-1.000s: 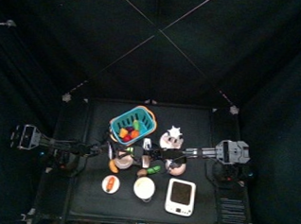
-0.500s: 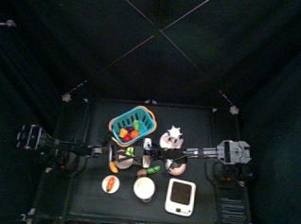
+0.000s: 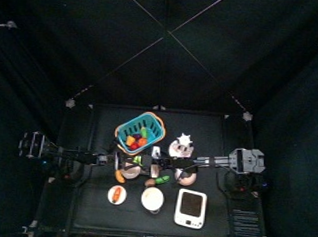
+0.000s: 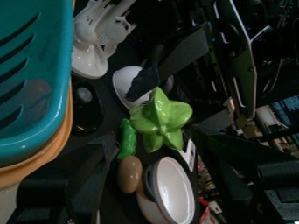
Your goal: Grab starfruit with other hand
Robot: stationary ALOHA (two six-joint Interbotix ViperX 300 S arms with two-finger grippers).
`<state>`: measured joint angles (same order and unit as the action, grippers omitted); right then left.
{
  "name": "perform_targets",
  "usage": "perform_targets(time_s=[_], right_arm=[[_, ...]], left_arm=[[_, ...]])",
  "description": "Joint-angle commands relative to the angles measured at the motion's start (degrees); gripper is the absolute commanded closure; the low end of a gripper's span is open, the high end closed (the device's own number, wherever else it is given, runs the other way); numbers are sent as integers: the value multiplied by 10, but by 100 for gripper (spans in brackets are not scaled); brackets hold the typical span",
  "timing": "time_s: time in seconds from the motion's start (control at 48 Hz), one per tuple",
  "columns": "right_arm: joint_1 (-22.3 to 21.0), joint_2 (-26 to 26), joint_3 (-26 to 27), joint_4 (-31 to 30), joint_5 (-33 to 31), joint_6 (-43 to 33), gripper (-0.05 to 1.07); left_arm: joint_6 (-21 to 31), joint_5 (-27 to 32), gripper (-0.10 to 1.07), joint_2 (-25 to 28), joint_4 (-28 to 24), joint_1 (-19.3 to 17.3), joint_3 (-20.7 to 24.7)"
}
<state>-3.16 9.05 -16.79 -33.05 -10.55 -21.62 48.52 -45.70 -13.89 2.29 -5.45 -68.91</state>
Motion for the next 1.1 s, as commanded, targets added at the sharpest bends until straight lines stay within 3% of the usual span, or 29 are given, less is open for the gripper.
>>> perform_targets(time_s=[0.0,0.271,0.708,1.083], right_arm=[[2,-25,6,1,4,0,37],[3,-23,6,2,4,-1,37],[4,-22,4,3,5,-1,37],[3,-24,-5,10,5,-1,39]], left_arm=[[0,-5,-2,1,-4,-4,13],[0,-6,9,1,-5,-12,16],[0,-6,42,1,-6,-14,21],[0,-5,44,-4,-3,-17,4]])
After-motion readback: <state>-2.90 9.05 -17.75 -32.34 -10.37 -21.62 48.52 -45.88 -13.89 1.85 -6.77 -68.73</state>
